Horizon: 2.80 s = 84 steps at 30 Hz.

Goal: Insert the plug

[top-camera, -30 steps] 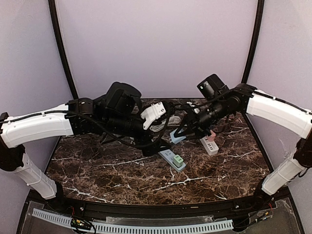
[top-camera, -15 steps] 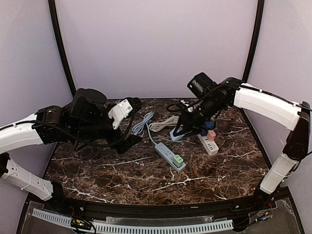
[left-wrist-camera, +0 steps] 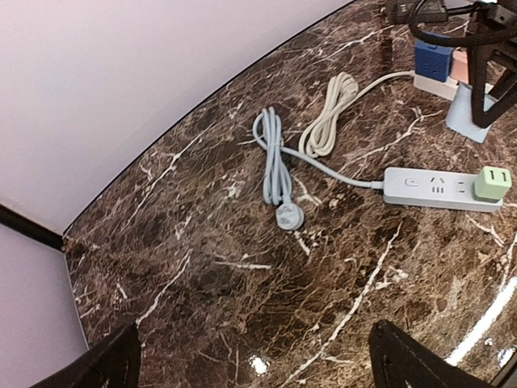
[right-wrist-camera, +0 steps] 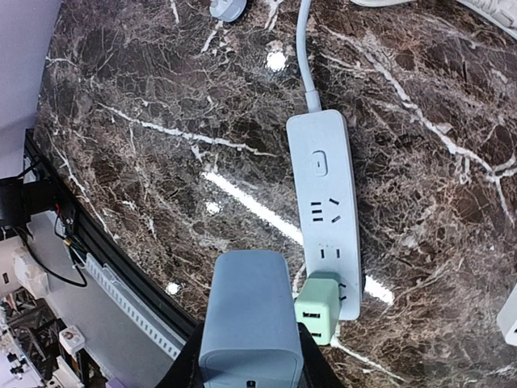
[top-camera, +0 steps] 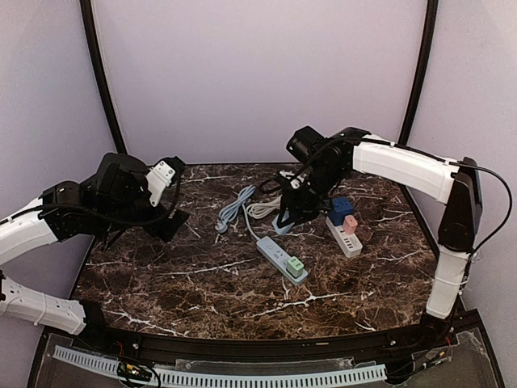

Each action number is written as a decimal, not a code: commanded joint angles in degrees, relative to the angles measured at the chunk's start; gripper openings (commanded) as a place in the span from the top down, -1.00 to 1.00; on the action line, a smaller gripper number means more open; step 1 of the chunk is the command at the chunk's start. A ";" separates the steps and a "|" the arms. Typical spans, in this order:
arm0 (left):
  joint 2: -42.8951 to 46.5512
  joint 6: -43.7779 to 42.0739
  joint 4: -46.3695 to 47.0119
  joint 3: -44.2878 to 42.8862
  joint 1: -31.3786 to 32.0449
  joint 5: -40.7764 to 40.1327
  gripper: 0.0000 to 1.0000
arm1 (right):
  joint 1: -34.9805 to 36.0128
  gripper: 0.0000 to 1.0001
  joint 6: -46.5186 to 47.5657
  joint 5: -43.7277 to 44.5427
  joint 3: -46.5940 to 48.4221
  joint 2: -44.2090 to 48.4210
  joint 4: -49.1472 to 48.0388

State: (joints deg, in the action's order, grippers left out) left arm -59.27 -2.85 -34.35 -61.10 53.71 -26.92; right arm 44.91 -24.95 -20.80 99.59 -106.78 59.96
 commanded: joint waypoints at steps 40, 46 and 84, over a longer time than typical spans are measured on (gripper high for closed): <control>12.36 16.90 -4.68 16.12 -9.35 5.58 -0.97 | 6.16 1.00 11.50 11.93 9.78 -16.97 8.62; 12.55 17.09 -4.69 16.44 -9.33 5.95 -0.97 | 6.16 1.00 11.40 12.66 10.89 -18.10 8.68; 12.33 17.10 -4.06 16.98 -9.38 6.93 -0.97 | 6.16 1.00 12.43 15.20 10.43 -20.08 7.76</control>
State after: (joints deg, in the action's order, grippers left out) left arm -47.37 13.96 -37.87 -45.04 44.73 -20.38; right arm 50.61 -12.67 -6.39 110.76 -125.91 68.58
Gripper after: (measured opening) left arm 0.987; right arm 0.264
